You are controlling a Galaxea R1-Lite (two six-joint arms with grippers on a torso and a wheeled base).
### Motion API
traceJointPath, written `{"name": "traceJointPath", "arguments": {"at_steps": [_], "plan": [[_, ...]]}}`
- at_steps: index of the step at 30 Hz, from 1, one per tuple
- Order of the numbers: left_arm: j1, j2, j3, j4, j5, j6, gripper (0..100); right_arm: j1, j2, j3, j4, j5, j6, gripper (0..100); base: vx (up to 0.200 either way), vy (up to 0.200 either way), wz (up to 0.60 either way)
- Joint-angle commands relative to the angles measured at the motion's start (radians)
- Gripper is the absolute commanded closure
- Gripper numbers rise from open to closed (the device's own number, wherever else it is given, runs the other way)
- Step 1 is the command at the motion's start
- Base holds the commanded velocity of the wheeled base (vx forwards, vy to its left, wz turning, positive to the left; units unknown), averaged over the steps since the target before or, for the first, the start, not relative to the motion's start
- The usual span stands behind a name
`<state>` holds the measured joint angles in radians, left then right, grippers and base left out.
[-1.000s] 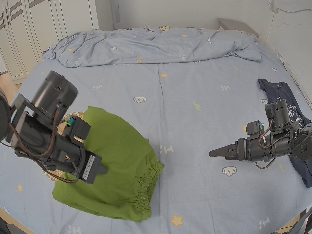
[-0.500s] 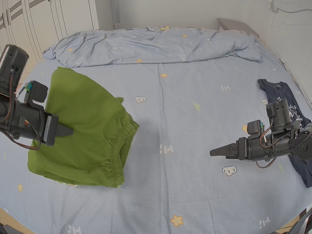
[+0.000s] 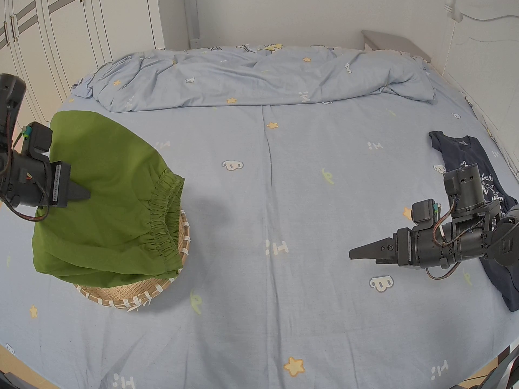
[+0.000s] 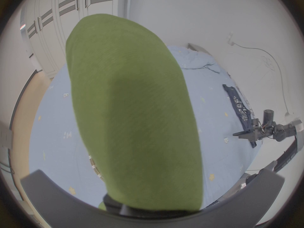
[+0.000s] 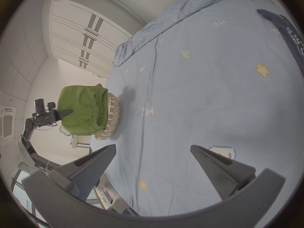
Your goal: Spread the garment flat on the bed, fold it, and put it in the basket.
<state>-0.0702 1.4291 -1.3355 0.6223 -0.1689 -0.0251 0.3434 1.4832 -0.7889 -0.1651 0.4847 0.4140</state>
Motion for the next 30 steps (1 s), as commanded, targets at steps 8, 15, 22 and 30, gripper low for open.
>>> {"name": "traceJointPath", "arguments": {"at_steps": [8,15,22,30], "plan": [[0.162,0.429,-0.05,0.0,-0.018,-0.003,100,0.003,-0.017,0.008,-0.001,0.0,0.0,0,0.0,0.0,0.0],[0.178,0.507,-0.096,0.0,-0.018,-0.007,100,0.005,-0.02,0.011,-0.001,0.0,0.0,0,0.0,0.0,0.0],[0.173,0.511,-0.109,0.0,-0.018,-0.021,100,0.005,-0.018,0.011,-0.001,0.0,0.0,0,0.0,0.0,0.0],[0.158,0.353,-0.085,0.0,-0.02,-0.055,0,0.005,-0.024,0.011,-0.001,0.0,0.0,0,0.0,0.0,0.0]]}}
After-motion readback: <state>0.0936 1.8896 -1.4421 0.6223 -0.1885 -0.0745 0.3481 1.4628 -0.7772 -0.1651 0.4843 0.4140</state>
